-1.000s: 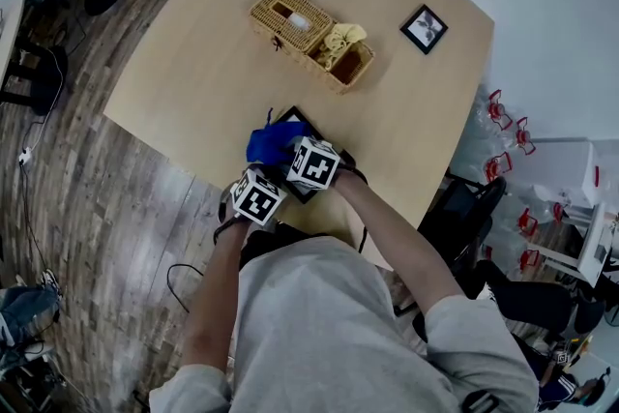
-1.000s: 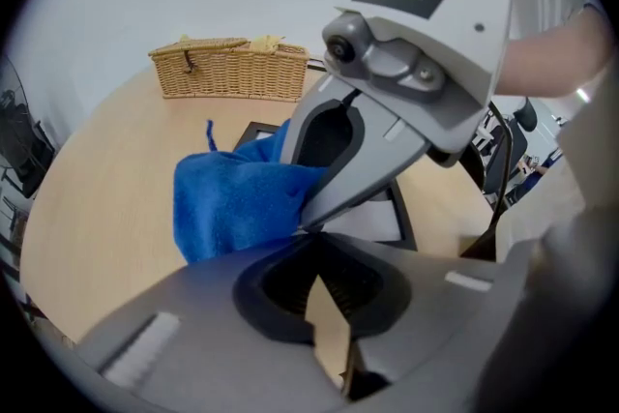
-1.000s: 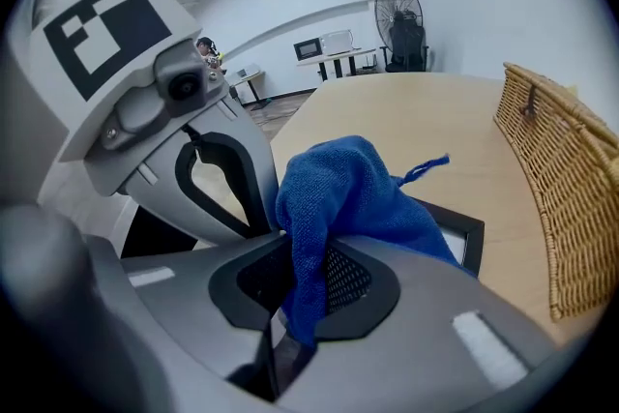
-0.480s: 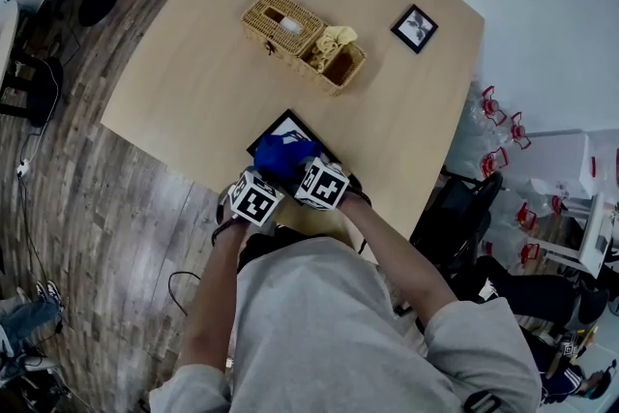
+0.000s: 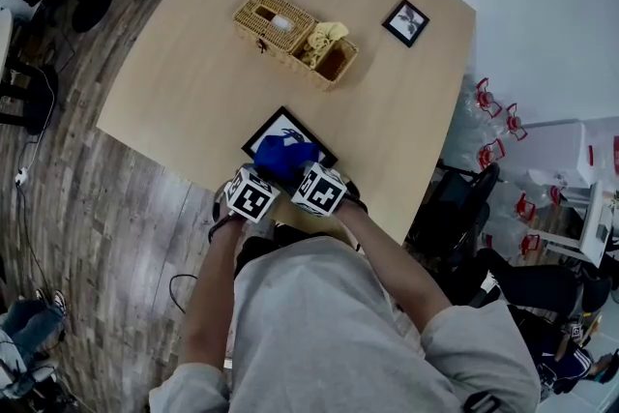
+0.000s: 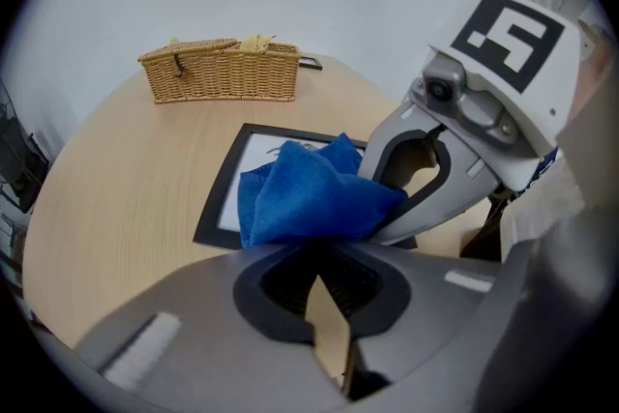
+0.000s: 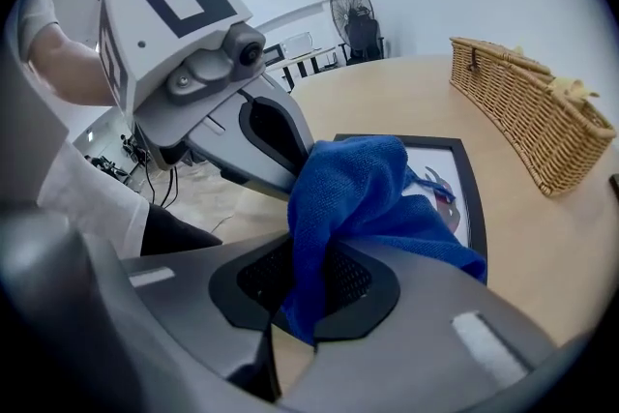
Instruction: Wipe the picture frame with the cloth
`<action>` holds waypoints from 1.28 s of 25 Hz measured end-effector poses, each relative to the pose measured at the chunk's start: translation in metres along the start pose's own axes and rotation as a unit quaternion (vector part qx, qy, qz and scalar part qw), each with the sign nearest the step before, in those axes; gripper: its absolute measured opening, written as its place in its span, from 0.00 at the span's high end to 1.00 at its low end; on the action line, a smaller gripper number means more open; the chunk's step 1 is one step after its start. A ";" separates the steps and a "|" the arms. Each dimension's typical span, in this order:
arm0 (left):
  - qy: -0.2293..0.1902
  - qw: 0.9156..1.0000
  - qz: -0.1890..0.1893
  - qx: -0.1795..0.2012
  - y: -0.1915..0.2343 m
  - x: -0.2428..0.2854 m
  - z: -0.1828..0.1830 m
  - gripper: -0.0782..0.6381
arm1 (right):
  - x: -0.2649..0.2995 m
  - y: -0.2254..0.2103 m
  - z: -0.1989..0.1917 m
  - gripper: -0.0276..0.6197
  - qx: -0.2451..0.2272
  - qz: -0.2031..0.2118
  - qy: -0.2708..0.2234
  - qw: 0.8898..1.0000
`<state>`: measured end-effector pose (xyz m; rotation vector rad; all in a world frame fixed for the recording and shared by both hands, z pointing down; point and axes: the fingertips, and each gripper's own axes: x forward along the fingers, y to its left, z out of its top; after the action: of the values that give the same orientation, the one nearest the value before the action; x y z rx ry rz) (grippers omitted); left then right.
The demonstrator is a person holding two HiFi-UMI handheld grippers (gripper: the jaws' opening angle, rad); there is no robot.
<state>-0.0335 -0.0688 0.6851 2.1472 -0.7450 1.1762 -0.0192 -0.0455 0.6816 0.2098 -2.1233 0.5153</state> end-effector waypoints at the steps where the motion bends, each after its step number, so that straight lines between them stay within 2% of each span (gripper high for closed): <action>1: 0.000 1.000 0.000 0.002 0.000 -0.001 0.000 0.82 | 0.001 0.003 -0.002 0.89 -0.002 -0.005 0.007 1.000; 5: 0.001 1.000 -0.001 0.003 0.002 -0.001 0.000 0.82 | 0.002 0.010 -0.008 0.89 -0.015 -0.031 0.022 0.999; 11: -0.002 1.000 -0.005 0.008 0.002 0.000 0.000 0.82 | -0.003 0.012 -0.020 0.89 0.014 -0.036 0.004 0.999; 26: 0.007 0.999 0.005 0.051 0.001 0.000 0.000 0.82 | -0.019 0.031 -0.044 0.89 0.055 -0.093 -0.013 0.994; 32: 0.020 0.992 0.019 0.119 -0.003 0.002 -0.002 0.82 | -0.023 0.041 -0.058 0.89 0.105 -0.102 -0.010 0.989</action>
<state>-0.0316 -0.0662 0.6875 2.3023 -0.6588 1.3860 0.0231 0.0159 0.6797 0.5468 -2.0364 0.6166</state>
